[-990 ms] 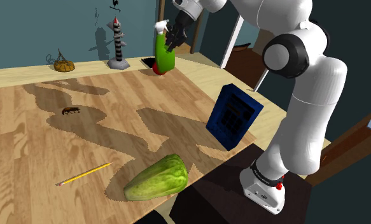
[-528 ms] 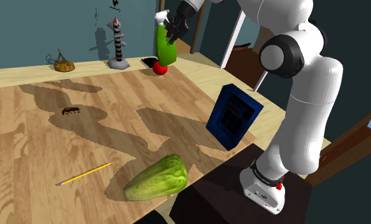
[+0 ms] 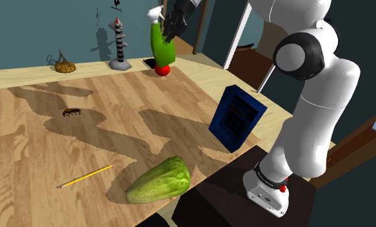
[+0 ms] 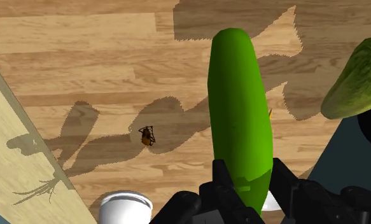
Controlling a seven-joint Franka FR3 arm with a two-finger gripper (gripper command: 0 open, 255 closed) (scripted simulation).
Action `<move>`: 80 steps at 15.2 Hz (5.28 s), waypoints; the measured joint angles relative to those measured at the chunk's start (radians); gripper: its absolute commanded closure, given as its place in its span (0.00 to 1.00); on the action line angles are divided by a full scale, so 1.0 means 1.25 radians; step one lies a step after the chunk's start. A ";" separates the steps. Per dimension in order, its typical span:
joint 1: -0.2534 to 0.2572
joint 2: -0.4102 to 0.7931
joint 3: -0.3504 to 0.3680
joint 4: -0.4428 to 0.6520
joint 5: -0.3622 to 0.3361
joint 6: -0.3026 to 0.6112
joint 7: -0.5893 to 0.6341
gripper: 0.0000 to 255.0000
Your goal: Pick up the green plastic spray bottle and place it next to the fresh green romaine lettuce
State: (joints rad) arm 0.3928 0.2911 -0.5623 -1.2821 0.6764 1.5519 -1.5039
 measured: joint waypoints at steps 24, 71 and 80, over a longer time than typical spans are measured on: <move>0.329 -0.181 0.191 -0.254 -0.171 0.327 0.399 1.00; 0.463 -0.016 0.314 -0.396 -0.137 0.704 0.499 1.00; 0.455 0.023 0.332 -0.436 -0.089 0.777 0.447 1.00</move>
State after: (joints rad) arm 0.9617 0.3200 -0.1472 -1.8275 0.5646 2.5233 -0.9453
